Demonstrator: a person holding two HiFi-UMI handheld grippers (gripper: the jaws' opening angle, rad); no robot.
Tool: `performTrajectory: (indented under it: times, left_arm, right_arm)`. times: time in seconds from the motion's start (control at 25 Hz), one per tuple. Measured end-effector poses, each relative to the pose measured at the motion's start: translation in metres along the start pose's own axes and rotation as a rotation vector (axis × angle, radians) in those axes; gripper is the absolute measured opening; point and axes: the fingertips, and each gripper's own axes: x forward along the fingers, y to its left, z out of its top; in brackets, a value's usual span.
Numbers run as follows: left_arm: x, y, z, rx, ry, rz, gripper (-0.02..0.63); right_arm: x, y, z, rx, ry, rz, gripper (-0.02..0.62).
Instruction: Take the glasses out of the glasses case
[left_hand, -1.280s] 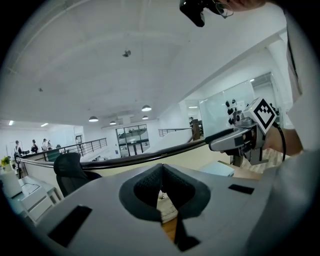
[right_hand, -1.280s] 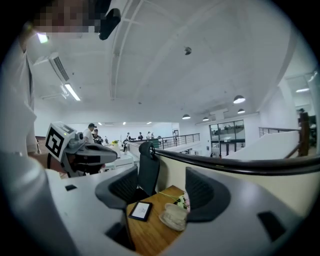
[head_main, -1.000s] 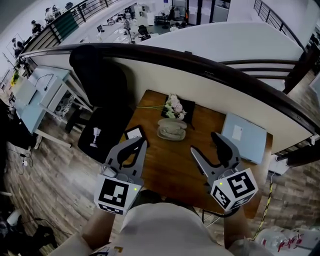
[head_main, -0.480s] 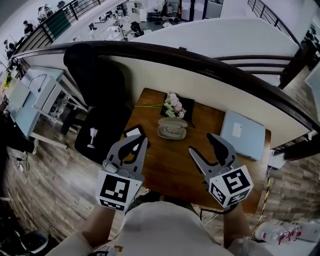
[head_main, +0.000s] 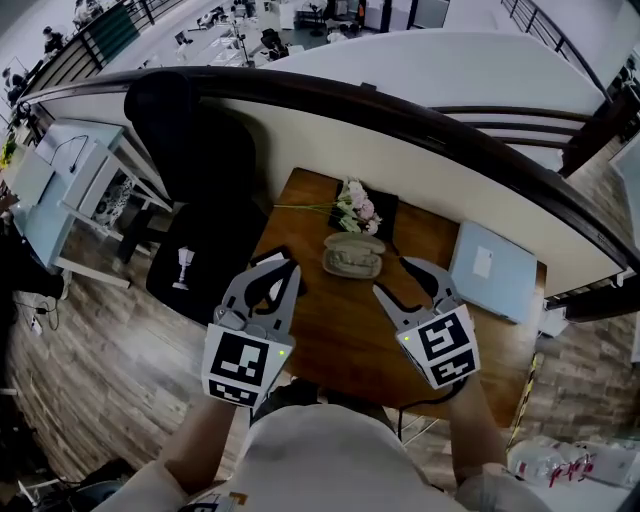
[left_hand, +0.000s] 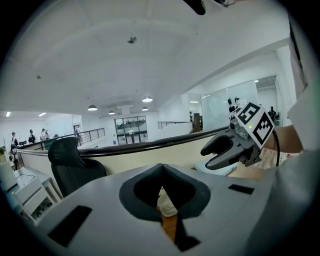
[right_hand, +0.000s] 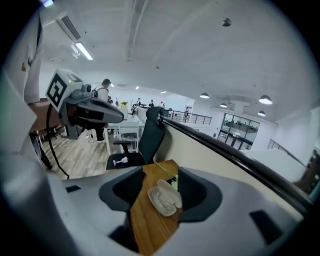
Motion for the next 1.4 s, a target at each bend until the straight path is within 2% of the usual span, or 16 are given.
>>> performTrajectory:
  times: [0.36,0.64,1.0,1.4]
  left_arm:
    - [0.042,0.021,-0.047,-0.022,0.097,-0.028,0.003]
    - [0.07,0.031,-0.097,-0.052,0.174,-0.06,0.002]
    - [0.108,0.032,-0.165,-0.062,0.237,-0.104,0.002]
    - [0.132,0.044,-0.206,-0.049,0.256,-0.119,0.002]
  right_arm:
    - [0.087,0.012,-0.049,-0.09,0.217,0.147,0.199]
    - [0.152,0.013,-0.107,-0.142,0.354,0.184,0.199]
    - [0.217,0.008,-0.166,-0.177,0.447,0.205,0.196]
    - [0.256,0.008,-0.215,-0.306,0.538,0.259,0.192]
